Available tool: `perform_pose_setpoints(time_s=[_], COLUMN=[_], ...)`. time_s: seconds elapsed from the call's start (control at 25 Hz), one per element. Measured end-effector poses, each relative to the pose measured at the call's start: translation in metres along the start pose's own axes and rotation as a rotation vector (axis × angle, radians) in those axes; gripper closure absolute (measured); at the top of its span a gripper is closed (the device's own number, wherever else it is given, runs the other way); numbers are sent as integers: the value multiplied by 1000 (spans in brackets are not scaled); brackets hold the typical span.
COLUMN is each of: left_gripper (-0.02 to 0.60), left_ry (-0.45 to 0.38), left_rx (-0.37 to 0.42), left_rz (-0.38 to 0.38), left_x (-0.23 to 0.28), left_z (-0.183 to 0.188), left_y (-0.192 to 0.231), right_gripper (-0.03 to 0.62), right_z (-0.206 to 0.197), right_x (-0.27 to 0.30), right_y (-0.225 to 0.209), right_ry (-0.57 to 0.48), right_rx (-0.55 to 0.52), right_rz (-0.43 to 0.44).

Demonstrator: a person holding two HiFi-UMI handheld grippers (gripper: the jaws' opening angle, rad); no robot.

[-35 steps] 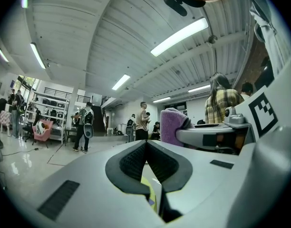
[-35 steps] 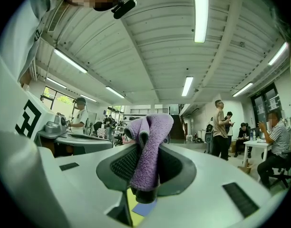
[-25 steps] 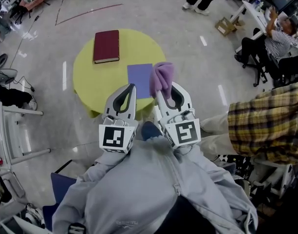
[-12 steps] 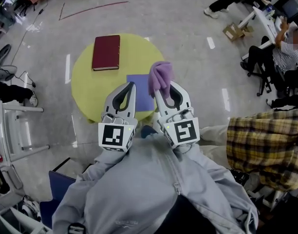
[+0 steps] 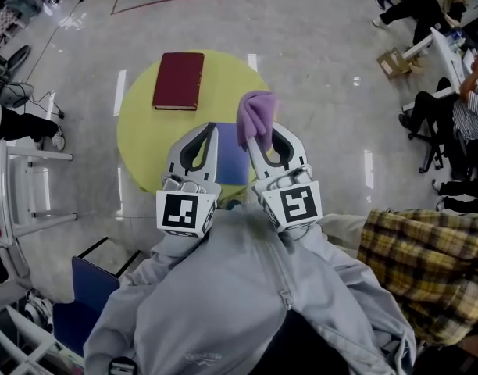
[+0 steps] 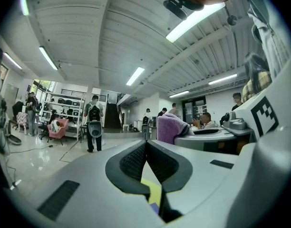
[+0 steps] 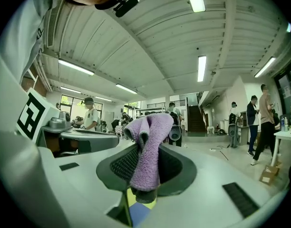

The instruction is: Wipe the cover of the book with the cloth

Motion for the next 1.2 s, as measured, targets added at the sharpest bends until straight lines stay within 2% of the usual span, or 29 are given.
perform_pose_setpoints(time_s=[0.28, 0.72, 0.92, 1.2], left_gripper=[563, 563, 563, 563], left_ry=[23, 72, 96, 151], left_rx=[-12, -12, -22, -47], left_rz=[18, -24, -37, -49], left_x=[10, 22, 27, 31], left_z=[-7, -3, -16, -39], left_y=[20, 46, 62, 78], right_gripper=[487, 487, 487, 487], right_z=[-10, -5, -14, -30], right_x=[21, 46, 63, 85], right_y=[0, 0, -1, -1], right_ry=[71, 109, 101, 154], right_rx=[-4, -1, -25, -49], right_rz=[25, -15, -23, 4])
Point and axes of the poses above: the fingertips, and each gripper's own axes: x forward along the fingers, y to its left, z out of its top, the point moved 10 cm from there along -x, backward along the fingers, and after that the axes turned 6 degrees about y, right-handed, at the moved point
